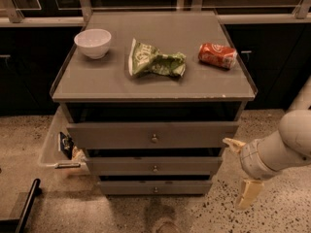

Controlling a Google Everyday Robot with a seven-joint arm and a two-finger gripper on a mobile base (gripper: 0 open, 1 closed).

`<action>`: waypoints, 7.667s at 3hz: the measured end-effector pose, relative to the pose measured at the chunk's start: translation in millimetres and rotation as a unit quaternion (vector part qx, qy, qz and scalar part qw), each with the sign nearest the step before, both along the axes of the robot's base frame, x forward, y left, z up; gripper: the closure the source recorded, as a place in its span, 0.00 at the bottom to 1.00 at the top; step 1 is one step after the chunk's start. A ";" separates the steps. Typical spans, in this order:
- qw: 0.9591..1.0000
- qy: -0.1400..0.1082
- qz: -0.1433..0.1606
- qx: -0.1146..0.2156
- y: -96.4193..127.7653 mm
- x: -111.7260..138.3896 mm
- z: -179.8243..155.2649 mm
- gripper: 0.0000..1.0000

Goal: Open bottom drawer

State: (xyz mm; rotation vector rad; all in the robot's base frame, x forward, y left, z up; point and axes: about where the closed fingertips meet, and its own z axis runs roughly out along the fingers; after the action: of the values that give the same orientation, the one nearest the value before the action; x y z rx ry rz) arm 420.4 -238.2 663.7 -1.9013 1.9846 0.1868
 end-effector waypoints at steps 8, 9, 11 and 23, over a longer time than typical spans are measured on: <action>0.994 -0.006 0.098 0.043 50.6 52.6 -318.4 0.00; 0.996 -0.012 0.072 0.042 41.8 66.7 -351.5 0.00; 0.997 -0.005 0.064 0.053 43.6 68.6 -362.1 0.00; 0.987 -0.068 0.100 0.108 64.0 166.2 -516.2 0.14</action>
Offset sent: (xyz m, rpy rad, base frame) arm 0.0347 0.0055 -0.1091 0.2904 -0.1250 0.1248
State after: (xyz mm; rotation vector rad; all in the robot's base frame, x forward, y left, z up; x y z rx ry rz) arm 586.7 -174.1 147.5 -1.9148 1.6142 0.3052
